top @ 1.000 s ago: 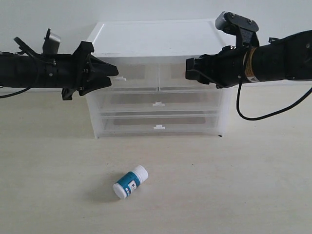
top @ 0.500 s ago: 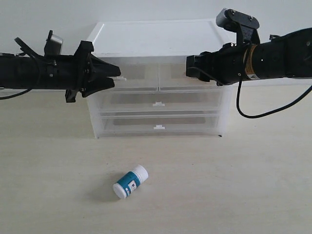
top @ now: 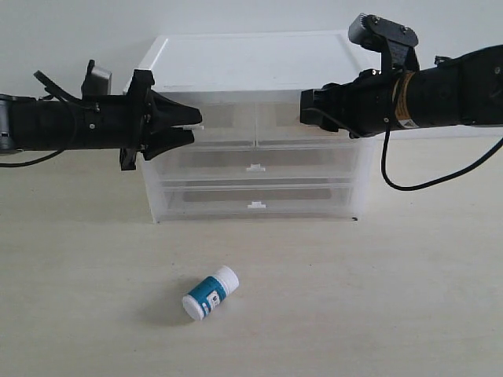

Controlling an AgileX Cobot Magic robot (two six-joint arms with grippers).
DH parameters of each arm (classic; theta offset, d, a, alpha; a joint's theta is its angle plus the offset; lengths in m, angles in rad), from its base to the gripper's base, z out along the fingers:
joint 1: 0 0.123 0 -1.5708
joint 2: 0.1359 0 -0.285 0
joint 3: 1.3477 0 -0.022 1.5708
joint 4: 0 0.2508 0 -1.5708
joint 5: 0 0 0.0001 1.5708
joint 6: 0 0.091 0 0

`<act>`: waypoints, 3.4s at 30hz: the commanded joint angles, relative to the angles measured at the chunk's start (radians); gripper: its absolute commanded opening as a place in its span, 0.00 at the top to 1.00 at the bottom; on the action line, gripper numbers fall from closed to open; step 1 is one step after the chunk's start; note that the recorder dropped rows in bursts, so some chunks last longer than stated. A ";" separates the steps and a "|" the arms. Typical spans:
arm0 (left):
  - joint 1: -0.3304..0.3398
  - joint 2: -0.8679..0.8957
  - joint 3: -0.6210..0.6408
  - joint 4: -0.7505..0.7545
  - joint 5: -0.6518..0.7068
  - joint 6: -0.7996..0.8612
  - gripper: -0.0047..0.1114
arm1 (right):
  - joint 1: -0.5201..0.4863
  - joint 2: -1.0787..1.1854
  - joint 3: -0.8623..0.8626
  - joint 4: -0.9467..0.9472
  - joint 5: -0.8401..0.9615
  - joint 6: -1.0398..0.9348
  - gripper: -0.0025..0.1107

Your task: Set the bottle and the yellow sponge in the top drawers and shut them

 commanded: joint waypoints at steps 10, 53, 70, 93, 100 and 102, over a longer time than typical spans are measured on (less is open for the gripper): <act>-0.004 -0.002 -0.014 -0.034 0.013 0.002 0.63 | -0.006 -0.004 -0.002 -0.010 0.009 -0.012 0.60; -0.004 -0.179 0.347 -0.047 0.180 0.237 0.93 | -0.006 -0.004 -0.002 -0.001 0.035 -0.034 0.60; -0.004 -0.226 0.524 -0.047 0.214 0.328 0.93 | -0.006 -0.004 -0.002 -0.003 0.016 -0.037 0.60; -0.002 -0.226 0.509 -0.047 0.214 0.378 0.60 | -0.006 -0.006 -0.002 -0.056 -0.062 0.000 0.60; -0.004 -0.226 0.527 0.088 0.110 0.398 0.50 | -0.006 -0.006 -0.002 -0.129 -0.047 0.050 0.60; -0.004 -0.226 0.549 0.064 0.110 0.429 0.50 | -0.006 -0.006 -0.002 -0.142 -0.034 0.053 0.60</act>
